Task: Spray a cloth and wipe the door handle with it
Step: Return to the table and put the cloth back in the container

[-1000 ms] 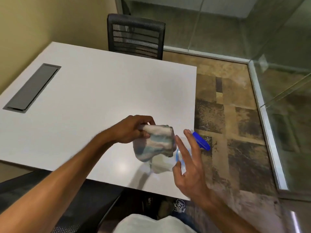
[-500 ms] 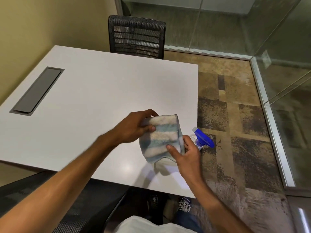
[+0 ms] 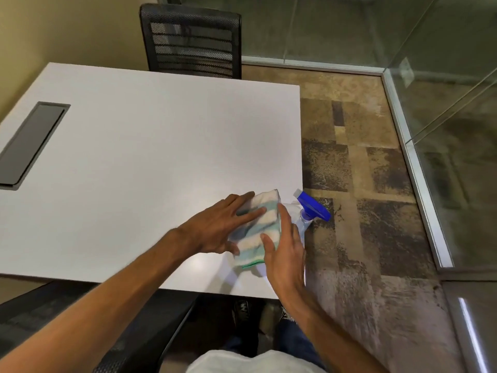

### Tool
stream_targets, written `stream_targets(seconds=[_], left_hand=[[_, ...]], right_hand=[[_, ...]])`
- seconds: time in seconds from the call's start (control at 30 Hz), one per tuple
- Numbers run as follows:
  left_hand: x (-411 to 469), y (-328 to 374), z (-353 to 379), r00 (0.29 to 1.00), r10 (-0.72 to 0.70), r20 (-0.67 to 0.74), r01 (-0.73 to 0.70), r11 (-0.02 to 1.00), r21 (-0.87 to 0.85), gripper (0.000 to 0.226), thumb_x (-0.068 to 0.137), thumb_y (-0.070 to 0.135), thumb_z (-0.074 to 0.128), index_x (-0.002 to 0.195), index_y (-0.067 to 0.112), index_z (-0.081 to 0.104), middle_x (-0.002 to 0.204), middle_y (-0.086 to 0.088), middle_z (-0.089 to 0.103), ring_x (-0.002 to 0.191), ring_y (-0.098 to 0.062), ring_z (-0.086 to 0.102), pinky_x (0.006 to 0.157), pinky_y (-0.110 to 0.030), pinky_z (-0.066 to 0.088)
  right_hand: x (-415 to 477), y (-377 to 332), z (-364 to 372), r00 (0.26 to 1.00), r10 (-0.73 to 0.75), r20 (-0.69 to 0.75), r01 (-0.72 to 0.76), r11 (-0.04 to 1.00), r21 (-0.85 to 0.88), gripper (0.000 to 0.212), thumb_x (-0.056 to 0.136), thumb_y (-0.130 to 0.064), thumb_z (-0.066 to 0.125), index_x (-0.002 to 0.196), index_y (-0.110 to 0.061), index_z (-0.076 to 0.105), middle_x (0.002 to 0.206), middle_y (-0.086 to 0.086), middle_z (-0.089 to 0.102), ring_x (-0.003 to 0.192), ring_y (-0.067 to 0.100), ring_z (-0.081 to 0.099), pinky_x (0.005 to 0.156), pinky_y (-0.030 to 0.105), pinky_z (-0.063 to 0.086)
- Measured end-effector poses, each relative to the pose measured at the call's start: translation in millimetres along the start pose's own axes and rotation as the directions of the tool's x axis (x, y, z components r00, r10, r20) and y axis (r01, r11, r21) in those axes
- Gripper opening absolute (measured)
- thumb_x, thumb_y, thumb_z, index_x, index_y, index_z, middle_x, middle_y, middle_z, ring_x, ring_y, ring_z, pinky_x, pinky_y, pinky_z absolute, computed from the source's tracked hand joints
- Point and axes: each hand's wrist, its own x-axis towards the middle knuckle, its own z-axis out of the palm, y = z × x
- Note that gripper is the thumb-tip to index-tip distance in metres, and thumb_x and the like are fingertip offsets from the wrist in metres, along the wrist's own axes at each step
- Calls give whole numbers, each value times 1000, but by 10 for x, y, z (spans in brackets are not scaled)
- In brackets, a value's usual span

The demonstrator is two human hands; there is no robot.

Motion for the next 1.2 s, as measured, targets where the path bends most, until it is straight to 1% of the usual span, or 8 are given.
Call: stream_targets(seconds=[0.13,0.2,0.27,0.33,0.47,0.6,0.83,1.2], left_hand=[[169,-118,167,999,32,1,-32,999,1,108,72,34,97,159,11,38,163,-32,30,137,-50,47,108,-57,50],[252,-180,230,999,33,35,-33,999,4,110,72,34,97,160,13,35,165,-31,29,139,-49,45,110,-55,48],[329,-230,286,997,33,63,-33,999,13,111,74,36,95,162,17,30,168,-28,25,144,-46,40,114,-52,44],[409,-280,331,995,35,93,-38,999,32,113,76,38,93,164,19,25,170,-25,20,146,-44,36,117,-49,39],[545,-348,342,990,33,136,-39,998,43,113,79,41,90,165,22,19,171,-24,15,150,-42,30,120,-46,33],[659,-392,319,988,31,152,-36,999,30,110,79,31,91,164,21,22,171,-25,15,150,-43,28,120,-45,32],[767,-464,396,984,39,176,-46,998,37,107,78,24,91,163,15,27,169,-27,19,146,-43,34,117,-45,35],[804,-594,572,956,38,289,-92,980,176,92,95,39,71,166,29,13,176,-10,-1,158,-33,15,123,-38,16]], right_hand=[[-31,-8,113,992,-17,127,54,955,-291,69,90,-24,80,151,-10,50,147,24,51,130,38,59,103,44,56],[-13,82,166,973,14,229,70,933,-354,76,89,-23,80,155,-8,43,157,26,40,141,45,48,111,53,50],[42,147,188,931,130,342,-29,957,-287,79,96,-19,67,163,-21,25,169,10,15,152,38,32,120,48,40],[106,219,209,918,165,360,-75,965,-252,81,95,-13,60,165,-26,19,169,4,6,153,38,29,120,50,38],[175,266,252,907,167,387,-59,959,-276,88,93,-11,59,165,-24,11,169,7,1,154,43,22,121,57,36],[243,250,329,896,207,392,-1,886,-464,91,102,-31,64,165,-15,0,172,18,-6,159,41,9,129,48,23],[308,290,396,889,225,398,8,863,-505,89,104,-30,60,165,-11,-2,171,24,-4,160,40,4,130,43,18],[343,485,628,840,326,434,-14,812,-583,92,101,-30,64,166,-16,-1,170,30,-7,158,45,14,120,41,37]])
